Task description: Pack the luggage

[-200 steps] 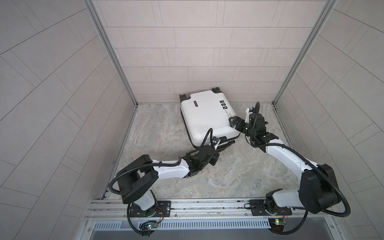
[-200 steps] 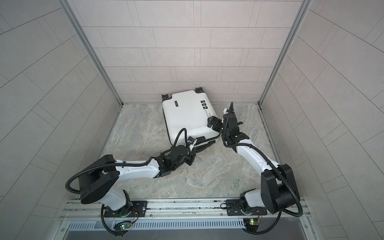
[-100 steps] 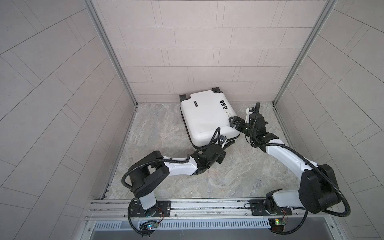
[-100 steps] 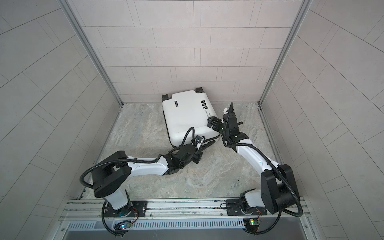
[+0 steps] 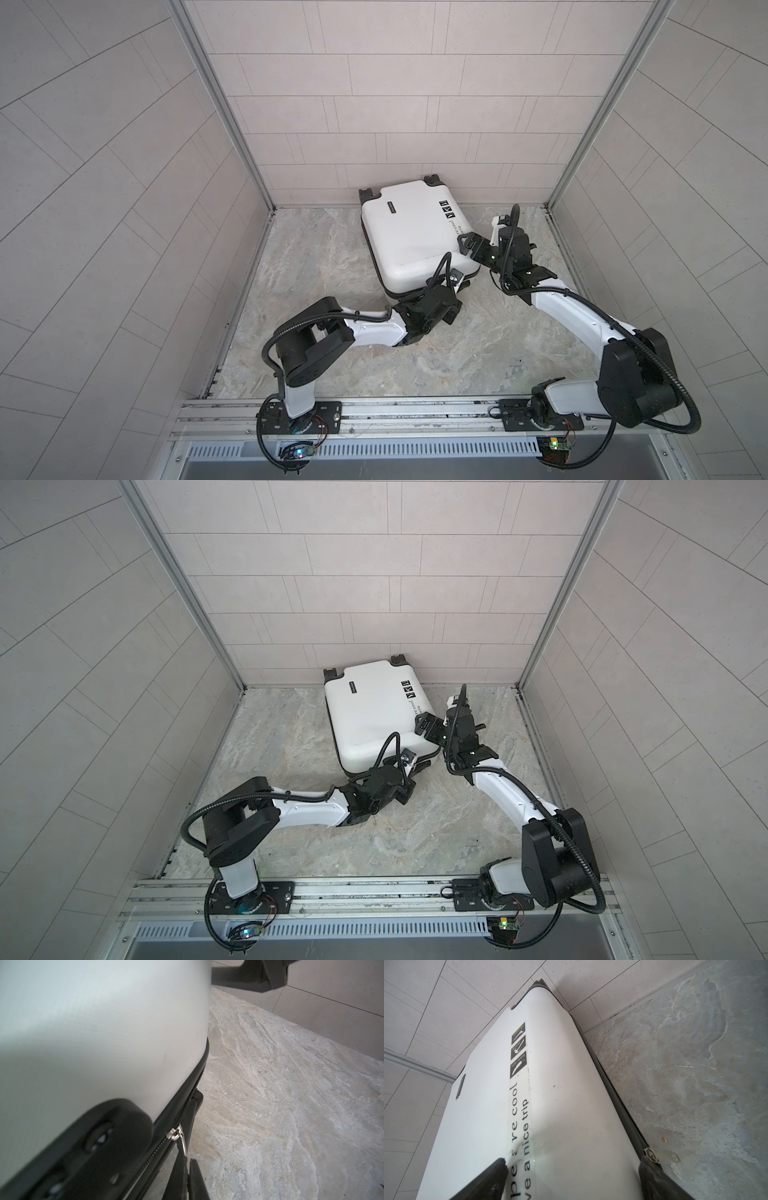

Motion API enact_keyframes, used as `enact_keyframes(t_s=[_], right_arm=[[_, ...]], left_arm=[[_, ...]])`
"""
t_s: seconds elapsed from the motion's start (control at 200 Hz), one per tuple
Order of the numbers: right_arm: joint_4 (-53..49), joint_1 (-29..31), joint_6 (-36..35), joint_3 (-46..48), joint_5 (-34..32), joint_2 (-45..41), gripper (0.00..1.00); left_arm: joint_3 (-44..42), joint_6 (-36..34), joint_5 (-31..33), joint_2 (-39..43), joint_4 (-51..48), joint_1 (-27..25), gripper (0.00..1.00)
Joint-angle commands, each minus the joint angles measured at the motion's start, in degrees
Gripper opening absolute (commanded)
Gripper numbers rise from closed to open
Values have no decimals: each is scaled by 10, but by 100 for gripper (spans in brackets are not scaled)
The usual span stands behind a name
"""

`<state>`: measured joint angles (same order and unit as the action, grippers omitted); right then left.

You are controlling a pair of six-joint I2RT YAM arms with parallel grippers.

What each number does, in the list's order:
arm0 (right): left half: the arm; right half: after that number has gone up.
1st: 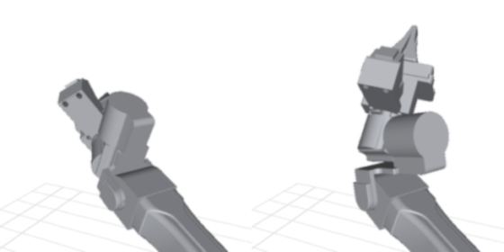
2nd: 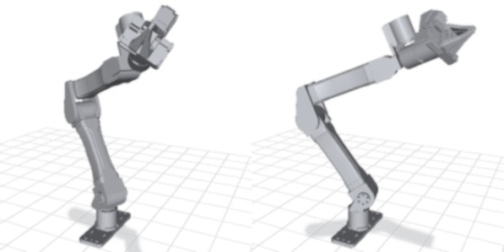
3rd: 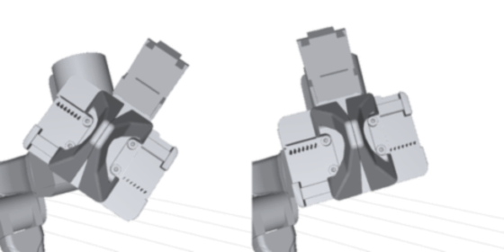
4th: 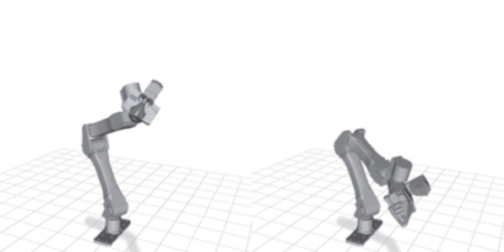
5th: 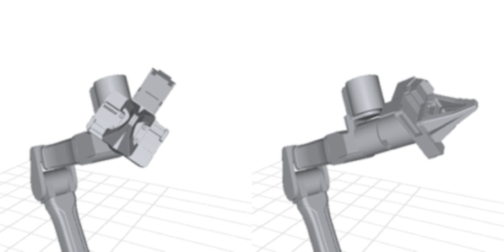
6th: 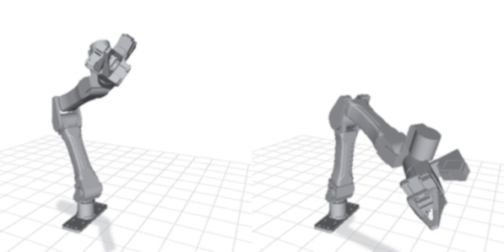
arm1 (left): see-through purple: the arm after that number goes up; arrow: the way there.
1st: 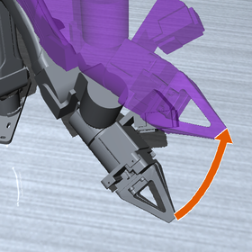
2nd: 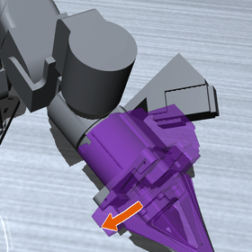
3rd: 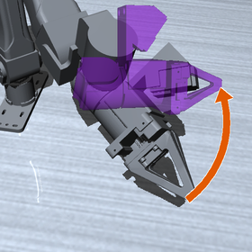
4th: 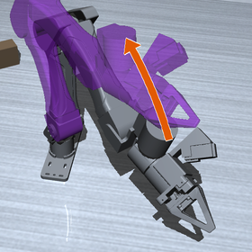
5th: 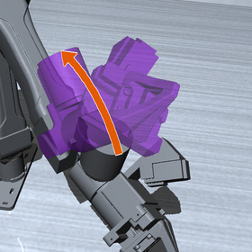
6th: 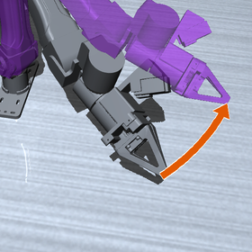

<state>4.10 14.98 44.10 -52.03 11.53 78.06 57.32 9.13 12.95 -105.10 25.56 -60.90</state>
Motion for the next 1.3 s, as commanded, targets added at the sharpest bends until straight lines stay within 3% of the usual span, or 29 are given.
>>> enact_keyframes(t_s=[0.0, 0.295, 0.345, 0.46, 0.55, 0.986, 1.296], right_arm=[[-71, 31, 13, 28, 67, 11, 100], [-110, 24, -11, 17, 56, 0, 100], [-119, 19, -16, 17, 56, -5, 100], [-137, 6, -29, 17, 57, -22, 100], [-151, -1, -42, 15, 58, -34, 100], [-199, -23, -97, -19, 75, -31, 100], [-194, -25, -105, -52, 94, 26, 100]], left_arm=[[37, -15, -127, -12, 56, -56, 0], [37, -21, -106, -9, 53, -60, 0], [24, -24, -88, 3, 53, -62, 9], [-6, -38, -39, 37, 53, -71, 46], [-27, -54, -6, 67, 42, -81, 55], [-131, 48, 129, 267, -46, -81, 64], [-164, 175, 113, 335, -131, 6, 66]])
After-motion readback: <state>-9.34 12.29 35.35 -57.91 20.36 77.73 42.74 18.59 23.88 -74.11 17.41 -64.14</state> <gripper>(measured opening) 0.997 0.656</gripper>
